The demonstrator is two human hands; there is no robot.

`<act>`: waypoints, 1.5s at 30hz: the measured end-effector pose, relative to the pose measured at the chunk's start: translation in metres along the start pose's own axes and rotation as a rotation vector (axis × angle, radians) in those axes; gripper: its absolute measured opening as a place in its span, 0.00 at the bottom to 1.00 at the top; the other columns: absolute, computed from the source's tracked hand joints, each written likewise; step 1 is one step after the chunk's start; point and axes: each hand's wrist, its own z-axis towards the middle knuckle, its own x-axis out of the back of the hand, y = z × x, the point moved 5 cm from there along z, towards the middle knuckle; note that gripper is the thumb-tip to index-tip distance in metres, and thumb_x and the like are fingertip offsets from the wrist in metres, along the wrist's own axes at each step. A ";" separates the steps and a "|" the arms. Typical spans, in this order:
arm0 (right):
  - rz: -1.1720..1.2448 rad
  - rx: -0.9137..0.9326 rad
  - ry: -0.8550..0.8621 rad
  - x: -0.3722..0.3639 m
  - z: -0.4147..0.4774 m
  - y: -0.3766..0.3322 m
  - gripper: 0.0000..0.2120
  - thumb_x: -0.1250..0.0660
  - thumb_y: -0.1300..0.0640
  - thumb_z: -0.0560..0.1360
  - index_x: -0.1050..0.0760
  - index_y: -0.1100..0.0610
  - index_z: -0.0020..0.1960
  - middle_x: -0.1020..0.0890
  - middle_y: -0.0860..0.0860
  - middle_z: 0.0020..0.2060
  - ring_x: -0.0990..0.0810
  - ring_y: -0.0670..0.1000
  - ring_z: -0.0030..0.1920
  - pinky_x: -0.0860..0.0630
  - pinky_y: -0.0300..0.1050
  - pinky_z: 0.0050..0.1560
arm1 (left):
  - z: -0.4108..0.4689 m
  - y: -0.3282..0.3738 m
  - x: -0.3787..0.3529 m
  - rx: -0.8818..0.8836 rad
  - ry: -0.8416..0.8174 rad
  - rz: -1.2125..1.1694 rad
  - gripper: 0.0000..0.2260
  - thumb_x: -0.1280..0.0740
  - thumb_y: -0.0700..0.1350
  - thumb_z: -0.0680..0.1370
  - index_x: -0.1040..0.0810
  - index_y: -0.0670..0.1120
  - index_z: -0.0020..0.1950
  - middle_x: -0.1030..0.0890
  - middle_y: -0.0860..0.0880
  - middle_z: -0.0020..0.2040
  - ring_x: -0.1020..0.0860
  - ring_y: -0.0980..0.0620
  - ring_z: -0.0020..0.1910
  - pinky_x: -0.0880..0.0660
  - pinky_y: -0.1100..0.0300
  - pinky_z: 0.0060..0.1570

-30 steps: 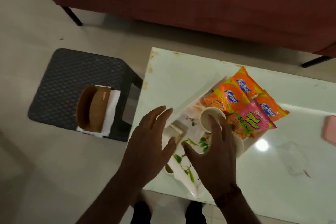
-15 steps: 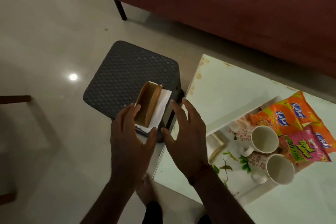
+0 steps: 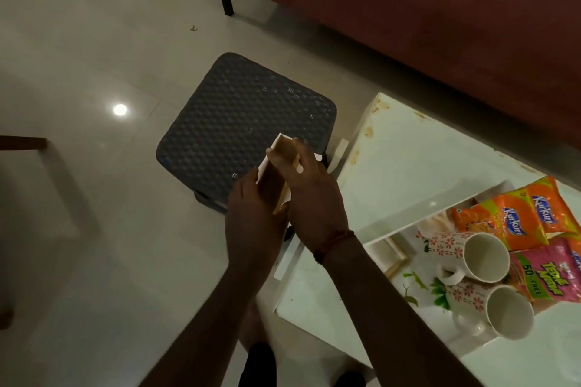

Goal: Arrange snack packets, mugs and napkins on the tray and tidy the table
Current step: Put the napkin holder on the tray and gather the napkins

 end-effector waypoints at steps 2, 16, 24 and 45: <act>-0.043 0.023 -0.021 -0.002 0.005 0.000 0.28 0.32 0.56 0.78 0.35 0.50 0.76 0.37 0.57 0.76 0.32 0.60 0.72 0.30 0.59 0.70 | 0.003 -0.003 -0.002 -0.001 -0.006 0.010 0.25 0.27 0.47 0.71 0.29 0.45 0.66 0.22 0.47 0.62 0.24 0.49 0.61 0.24 0.49 0.60; -0.094 0.045 0.016 0.024 0.010 0.014 0.24 0.30 0.54 0.77 0.30 0.47 0.71 0.36 0.50 0.77 0.32 0.59 0.72 0.35 0.61 0.71 | 0.005 -0.003 0.016 -0.120 -0.053 -0.004 0.15 0.33 0.50 0.74 0.24 0.48 0.60 0.20 0.51 0.55 0.22 0.53 0.54 0.27 0.59 0.53; -0.050 0.018 0.162 0.062 -0.029 0.021 0.22 0.28 0.59 0.75 0.25 0.51 0.68 0.26 0.53 0.71 0.23 0.59 0.64 0.27 0.58 0.63 | -0.005 0.022 0.027 -0.268 -0.055 0.034 0.20 0.26 0.48 0.72 0.25 0.46 0.62 0.19 0.47 0.58 0.24 0.55 0.56 0.32 0.66 0.55; -0.011 -0.398 0.504 0.117 -0.224 0.125 0.22 0.19 0.54 0.63 0.18 0.58 0.55 0.16 0.53 0.50 0.18 0.55 0.52 0.20 0.49 0.50 | -0.075 0.122 -0.092 -0.728 -0.873 0.038 0.25 0.25 0.45 0.72 0.29 0.62 0.65 0.25 0.59 0.68 0.31 0.62 0.69 0.37 0.75 0.64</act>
